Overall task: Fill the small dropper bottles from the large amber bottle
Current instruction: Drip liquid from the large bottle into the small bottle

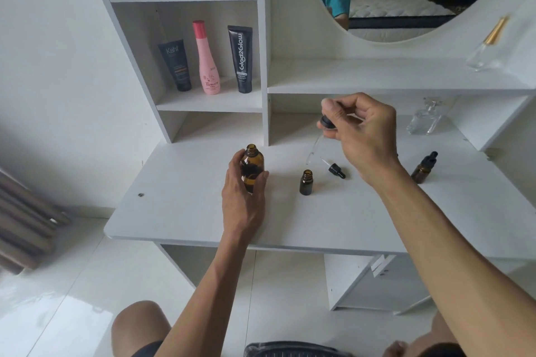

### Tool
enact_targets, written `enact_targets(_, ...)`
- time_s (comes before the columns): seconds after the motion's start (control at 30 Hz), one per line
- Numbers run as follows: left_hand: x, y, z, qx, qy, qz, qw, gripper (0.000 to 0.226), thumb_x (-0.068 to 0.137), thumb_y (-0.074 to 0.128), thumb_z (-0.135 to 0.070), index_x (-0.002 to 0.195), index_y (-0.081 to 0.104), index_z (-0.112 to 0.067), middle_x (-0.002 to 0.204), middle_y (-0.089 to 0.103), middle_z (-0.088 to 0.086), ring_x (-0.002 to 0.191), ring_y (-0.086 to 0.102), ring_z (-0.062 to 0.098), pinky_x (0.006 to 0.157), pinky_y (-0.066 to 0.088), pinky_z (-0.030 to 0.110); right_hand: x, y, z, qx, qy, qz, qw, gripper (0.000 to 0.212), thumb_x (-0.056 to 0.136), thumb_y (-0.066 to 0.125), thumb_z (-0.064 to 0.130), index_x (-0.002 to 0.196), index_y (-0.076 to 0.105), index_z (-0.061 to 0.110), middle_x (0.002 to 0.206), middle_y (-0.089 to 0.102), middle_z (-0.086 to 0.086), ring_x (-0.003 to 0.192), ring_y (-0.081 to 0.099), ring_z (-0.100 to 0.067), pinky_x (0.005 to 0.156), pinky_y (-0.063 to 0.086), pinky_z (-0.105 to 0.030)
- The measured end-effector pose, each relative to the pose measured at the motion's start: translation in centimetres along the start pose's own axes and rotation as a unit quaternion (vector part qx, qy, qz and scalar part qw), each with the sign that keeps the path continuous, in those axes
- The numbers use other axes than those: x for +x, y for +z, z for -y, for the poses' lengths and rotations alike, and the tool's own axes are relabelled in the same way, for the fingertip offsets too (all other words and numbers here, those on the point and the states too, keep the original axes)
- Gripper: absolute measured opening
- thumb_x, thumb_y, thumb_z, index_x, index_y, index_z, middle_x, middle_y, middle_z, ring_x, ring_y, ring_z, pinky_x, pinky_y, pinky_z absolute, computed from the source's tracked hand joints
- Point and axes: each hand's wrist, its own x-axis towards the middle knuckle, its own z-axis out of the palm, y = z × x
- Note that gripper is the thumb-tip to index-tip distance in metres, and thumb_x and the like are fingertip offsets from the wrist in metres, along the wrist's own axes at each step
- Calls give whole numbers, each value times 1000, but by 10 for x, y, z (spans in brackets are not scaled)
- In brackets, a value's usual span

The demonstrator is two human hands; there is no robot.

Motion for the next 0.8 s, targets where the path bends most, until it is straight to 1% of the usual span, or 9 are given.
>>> enact_targets(0.17,-1,-1,-2,2,1,-2,1000,53,96,65,-28,141,41,-44,122,66,-9,102,70,23,92,55,47,-3,-6,-10,-18,8,-3,1000,12,89,75,25,83,70,16,74,71,-4,73,76,-21,70,63,-40)
enact_targets(0.37,-2,-1,-3,4,6,-1,1000,52,97,65,-28,140,41,-44,121,66,-8,100,70,23,91,56,45,-4,-6,-14,-17,16,-1,1000,12,89,76,26,81,70,19,72,71,-2,74,76,-23,71,63,-41)
enact_targets(0.63,-2,0,-3,1,2,-3,1000,52,96,65,-29,139,41,-46,122,66,-8,100,71,21,91,56,44,-6,-2,-18,-28,16,11,999,12,89,75,25,80,69,20,71,70,0,73,76,-20,70,63,-38)
enact_targets(0.8,-1,-1,-2,-8,1,-1,1000,52,96,66,-26,140,42,-43,117,66,-12,100,71,20,91,56,42,-7,0,-18,-39,11,18,999,12,88,76,25,79,70,20,68,70,4,73,75,-20,69,63,-38)
